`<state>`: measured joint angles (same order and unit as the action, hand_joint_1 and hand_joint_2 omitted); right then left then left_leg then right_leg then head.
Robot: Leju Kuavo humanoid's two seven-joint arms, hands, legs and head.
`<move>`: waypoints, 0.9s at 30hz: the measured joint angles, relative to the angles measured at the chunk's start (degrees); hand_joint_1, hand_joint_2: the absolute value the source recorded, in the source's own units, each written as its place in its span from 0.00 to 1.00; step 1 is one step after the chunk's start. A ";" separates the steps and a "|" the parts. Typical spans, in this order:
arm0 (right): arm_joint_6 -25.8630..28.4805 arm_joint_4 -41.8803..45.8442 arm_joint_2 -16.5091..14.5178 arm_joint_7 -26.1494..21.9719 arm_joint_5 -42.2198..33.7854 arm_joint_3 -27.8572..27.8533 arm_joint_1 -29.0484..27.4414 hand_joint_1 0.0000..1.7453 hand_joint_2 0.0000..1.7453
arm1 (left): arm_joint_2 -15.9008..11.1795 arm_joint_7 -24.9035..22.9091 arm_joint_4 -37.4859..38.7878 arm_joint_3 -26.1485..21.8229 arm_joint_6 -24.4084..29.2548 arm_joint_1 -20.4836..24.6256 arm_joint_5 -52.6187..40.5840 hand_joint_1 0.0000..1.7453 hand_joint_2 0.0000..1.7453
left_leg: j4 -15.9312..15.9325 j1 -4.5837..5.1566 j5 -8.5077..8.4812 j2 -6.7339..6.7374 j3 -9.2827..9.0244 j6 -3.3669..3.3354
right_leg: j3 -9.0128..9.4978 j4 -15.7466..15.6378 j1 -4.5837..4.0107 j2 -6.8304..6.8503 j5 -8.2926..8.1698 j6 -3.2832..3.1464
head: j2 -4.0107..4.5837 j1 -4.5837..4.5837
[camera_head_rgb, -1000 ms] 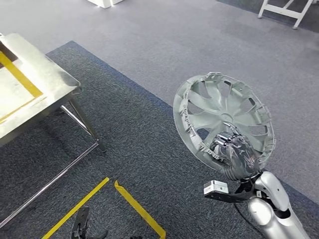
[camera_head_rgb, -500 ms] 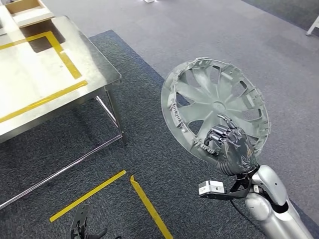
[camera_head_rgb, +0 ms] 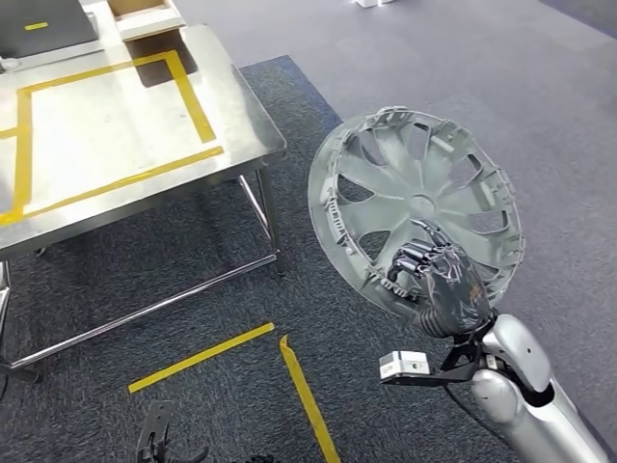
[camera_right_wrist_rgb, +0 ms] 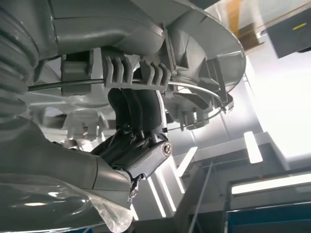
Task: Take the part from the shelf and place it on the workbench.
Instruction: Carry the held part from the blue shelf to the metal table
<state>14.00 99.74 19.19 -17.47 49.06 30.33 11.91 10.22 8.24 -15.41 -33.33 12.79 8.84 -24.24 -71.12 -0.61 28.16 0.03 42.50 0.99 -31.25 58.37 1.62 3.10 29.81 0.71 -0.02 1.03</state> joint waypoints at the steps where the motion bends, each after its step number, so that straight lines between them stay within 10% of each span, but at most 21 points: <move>1: 0.03 0.04 0.01 0.04 0.02 0.10 0.05 1.00 1.00 | -0.02 0.00 0.01 0.00 0.01 0.01 0.00 0.00 1.00 | 3.92 0.14 -1.93 1.00 -1.88 -0.23 | 0.37 0.00 -0.04 0.66 0.30 0.18 | 0.00 0.01; 4: 0.24 0.15 0.20 0.44 0.07 0.32 0.14 1.00 1.00 | -0.05 -0.02 0.02 0.00 0.06 0.30 -0.06 0.00 1.00 | 11.04 1.23 -3.69 4.32 -5.03 -1.36 | 0.86 0.01 -0.63 2.48 1.06 1.12 | 0.00 -0.05; 7: 0.46 0.29 0.41 0.64 0.08 0.64 0.26 1.00 1.00 | -0.09 -0.13 0.03 0.00 0.14 0.23 -0.10 0.00 1.00 | 11.71 1.25 -3.51 2.72 -5.07 -2.35 | 1.26 -0.24 -0.77 3.65 1.73 1.98 | -0.01 -0.29; 13: 0.80 0.56 1.07 0.69 0.10 1.22 0.48 1.00 1.00 | 0.05 -0.15 0.03 0.00 -0.29 0.33 -0.10 0.00 1.00 | 12.22 0.74 -3.62 -1.80 -5.53 -3.46 | -7.59 15.76 -0.52 -2.89 8.06 2.33 | 0.00 -1.01; 17: 0.80 0.57 1.19 0.72 0.11 1.45 0.55 1.00 1.00 | 0.07 -0.15 0.03 0.00 -0.34 0.32 -0.11 0.00 1.00 | 12.01 0.72 -3.46 -5.07 -5.80 -3.11 | -4.71 5.52 -0.27 -5.14 0.20 2.05 | 0.00 -1.02; 21: 0.86 0.64 1.45 0.79 0.11 1.86 0.79 1.00 1.00 | -0.01 -0.27 0.03 0.00 -0.25 0.24 -0.22 0.00 1.00 | 11.84 0.39 -3.99 -7.68 -4.87 -1.66 | -2.27 0.69 -0.19 -6.82 -0.92 1.33 | -0.01 -0.94; 24: 1.11 0.66 1.50 0.91 0.10 2.20 1.15 1.00 1.00 | -0.17 -0.32 0.04 0.00 -0.04 0.11 -0.29 0.00 1.00 | 9.86 0.68 -2.75 -4.51 -3.85 -0.64 | -1.71 0.26 -0.05 -4.77 -1.17 0.39 | 0.00 -0.55; 27: 1.43 0.66 1.64 1.14 0.06 2.31 1.16 1.00 1.00 | -0.19 -0.33 0.05 0.02 0.02 0.37 -0.50 0.00 1.00 | -0.26 0.45 2.00 -0.73 0.77 0.03 | -1.30 0.18 -0.29 -2.39 -0.89 -0.27 | 0.00 -0.22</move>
<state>15.43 100.40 20.83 -16.33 49.12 32.64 13.07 10.03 7.91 -15.36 -33.32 12.81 9.21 -24.74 -71.39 -0.16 30.16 -0.70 43.27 1.03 -32.55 58.55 1.34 0.71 28.93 0.44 -0.02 0.81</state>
